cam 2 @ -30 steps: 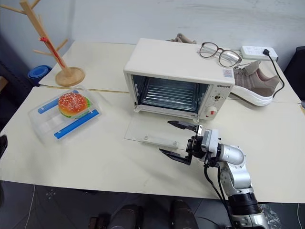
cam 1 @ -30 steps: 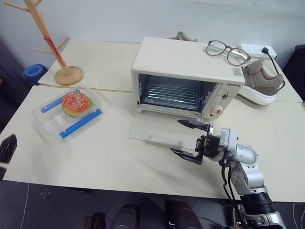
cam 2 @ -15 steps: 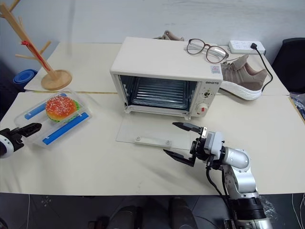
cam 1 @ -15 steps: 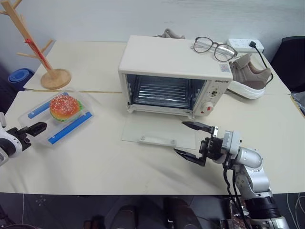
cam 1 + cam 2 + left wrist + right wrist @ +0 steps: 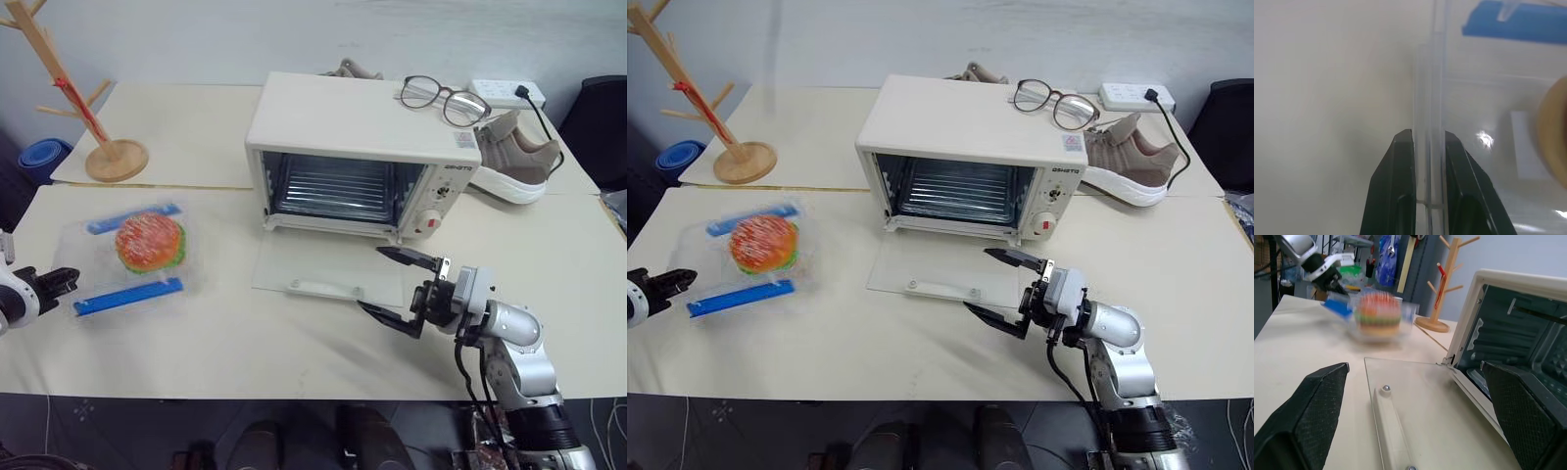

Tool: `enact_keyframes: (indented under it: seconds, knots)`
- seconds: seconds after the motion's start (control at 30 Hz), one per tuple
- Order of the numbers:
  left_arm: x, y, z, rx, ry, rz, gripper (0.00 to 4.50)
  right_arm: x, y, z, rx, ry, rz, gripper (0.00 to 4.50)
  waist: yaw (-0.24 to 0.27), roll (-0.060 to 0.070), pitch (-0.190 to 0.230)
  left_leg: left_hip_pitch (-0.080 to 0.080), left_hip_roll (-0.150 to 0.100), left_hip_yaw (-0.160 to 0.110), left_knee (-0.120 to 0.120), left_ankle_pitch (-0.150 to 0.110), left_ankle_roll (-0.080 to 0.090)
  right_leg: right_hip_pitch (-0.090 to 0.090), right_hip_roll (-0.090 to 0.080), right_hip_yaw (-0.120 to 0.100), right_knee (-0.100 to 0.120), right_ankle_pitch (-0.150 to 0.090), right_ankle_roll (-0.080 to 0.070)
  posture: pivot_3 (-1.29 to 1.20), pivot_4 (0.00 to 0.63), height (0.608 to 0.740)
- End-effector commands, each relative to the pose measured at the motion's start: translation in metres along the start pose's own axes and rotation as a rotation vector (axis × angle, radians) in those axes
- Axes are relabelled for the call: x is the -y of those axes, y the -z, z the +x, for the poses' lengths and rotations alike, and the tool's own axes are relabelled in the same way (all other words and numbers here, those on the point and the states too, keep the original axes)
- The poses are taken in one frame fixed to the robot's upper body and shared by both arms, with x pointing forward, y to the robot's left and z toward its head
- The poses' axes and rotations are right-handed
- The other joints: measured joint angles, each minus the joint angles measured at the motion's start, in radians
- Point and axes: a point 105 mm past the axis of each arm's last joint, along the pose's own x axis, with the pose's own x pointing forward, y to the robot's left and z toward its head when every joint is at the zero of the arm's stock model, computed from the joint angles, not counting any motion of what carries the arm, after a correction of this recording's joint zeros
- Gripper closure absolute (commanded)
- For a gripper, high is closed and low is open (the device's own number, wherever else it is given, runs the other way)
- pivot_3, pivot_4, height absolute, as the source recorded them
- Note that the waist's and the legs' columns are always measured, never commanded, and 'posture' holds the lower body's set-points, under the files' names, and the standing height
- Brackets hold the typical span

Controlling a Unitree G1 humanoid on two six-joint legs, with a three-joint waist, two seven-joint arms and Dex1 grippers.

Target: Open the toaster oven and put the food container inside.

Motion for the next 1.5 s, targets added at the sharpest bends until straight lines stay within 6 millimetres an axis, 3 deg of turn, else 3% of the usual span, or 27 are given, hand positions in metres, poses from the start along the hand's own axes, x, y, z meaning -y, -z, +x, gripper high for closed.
enact_keyframes:
  seconds: [0.03, 0.17, 0.3, 0.47, 0.57, 0.73, 0.87, 1.07, 1.1, 1.23, 1.37, 1.5]
  knots:
    - [0.031, -0.021, -0.02, 0.025, 0.103, 0.134, 4.25, 0.011, -0.016, -0.009, 0.004, 0.032, -0.071, 0.0, 0.0, 0.0, 0.0, 0.0, 0.0, 0.0, 0.0, 0.0, 0.0, 0.0, 0.0, 0.0, 0.0, 0.0, 0.0, 0.0, 0.15, 0.74]
    - [0.065, -0.014, -0.024, -0.06, 0.191, 0.246, 4.25, 0.013, -0.01, -0.029, -0.064, 0.062, -0.069, 0.0, 0.005, 0.0, 0.0, 0.0, 0.0, 0.0, 0.0, 0.0, 0.0, 0.0, 0.0, 0.0, 0.0, 0.0, 0.0, 0.0, 0.15, 0.74]
    - [0.113, -0.005, -0.009, -0.085, 0.317, 0.282, 4.25, 0.012, -0.001, -0.051, -0.126, 0.112, -0.059, 0.0, 0.015, 0.001, 0.0, 0.0, -0.001, -0.001, 0.0, 0.0, 0.001, 0.001, 0.0, -0.001, 0.0, 0.0, 0.0, 0.0, 0.15, 0.74]
    - [0.171, -0.005, 0.011, -0.031, 0.423, 0.324, 4.25, 0.007, 0.003, -0.06, -0.143, 0.159, -0.063, 0.0, 0.021, 0.0, 0.0, 0.0, -0.001, 0.001, 0.004, 0.002, -0.003, 0.001, 0.002, 0.001, 0.003, 0.001, 0.002, 0.0, 0.15, 0.74]
    - [0.195, -0.004, 0.019, -0.019, 0.453, 0.34, 4.25, 0.004, 0.002, -0.064, -0.148, 0.18, -0.069, 0.0, 0.021, 0.0, 0.0, 0.0, -0.001, 0.001, 0.004, 0.003, -0.004, 0.001, 0.003, 0.001, 0.003, 0.001, 0.002, 0.0, 0.15, 0.74]
    - [0.221, 0.001, 0.03, -0.019, 0.489, 0.313, 4.25, -0.003, 0.0, -0.067, -0.149, 0.211, -0.074, 0.0, 0.026, 0.0, 0.0, 0.0, -0.001, 0.002, 0.004, 0.004, -0.005, 0.001, 0.004, 0.001, 0.003, 0.001, 0.002, 0.0, 0.15, 0.74]
    - [0.253, 0.017, 0.042, -0.067, 0.547, 0.285, 4.25, -0.01, -0.001, -0.072, -0.156, 0.261, -0.081, 0.0, 0.031, 0.0, 0.0, 0.0, -0.001, 0.001, 0.006, 0.004, -0.005, 0.001, 0.004, 0.001, 0.003, 0.001, 0.002, 0.0, 0.15, 0.74]
    - [0.266, 0.025, 0.055, -0.094, 0.557, 0.256, 4.25, -0.013, 0.0, -0.071, -0.155, 0.289, -0.087, 0.0, 0.023, 0.0, 0.0, 0.001, -0.001, 0.002, 0.007, 0.004, -0.006, 0.002, 0.005, 0.002, 0.004, 0.001, 0.003, 0.0, 0.15, 0.74]
    - [0.268, 0.026, 0.056, -0.098, 0.564, 0.257, 3.53, -0.013, 0.0, -0.071, -0.156, 0.292, -0.088, 0.0, 0.024, 0.0, 0.001, 0.001, -0.001, 0.002, 0.007, 0.004, -0.006, 0.002, 0.005, 0.002, 0.004, 0.001, 0.003, 0.0, 0.15, 0.74]
    - [0.271, 0.017, 0.056, -0.054, 0.592, 0.245, 2.45, -0.011, -0.001, -0.07, -0.158, 0.317, -0.084, 0.0, 0.027, 0.0, 0.001, 0.001, -0.001, 0.002, 0.007, 0.005, -0.007, 0.002, 0.005, 0.002, 0.005, 0.001, 0.003, 0.0, 0.15, 0.74]
    - [0.27, -0.009, 0.036, 0.079, 0.747, 0.221, 1.24, -0.01, -0.009, -0.07, -0.169, 0.306, -0.046, 0.0, 0.026, 0.0, 0.001, 0.001, -0.001, 0.002, 0.007, 0.005, -0.007, 0.002, 0.005, 0.002, 0.004, 0.001, 0.003, 0.0, 0.15, 0.74]
    - [0.263, -0.016, 0.025, 0.106, 0.824, 0.24, 1.24, -0.013, -0.013, -0.07, -0.189, 0.262, -0.018, 0.0, 0.026, 0.0, 0.001, 0.001, -0.001, 0.002, 0.007, 0.005, -0.007, 0.002, 0.005, 0.002, 0.004, 0.001, 0.003, 0.0, 0.15, 0.74]
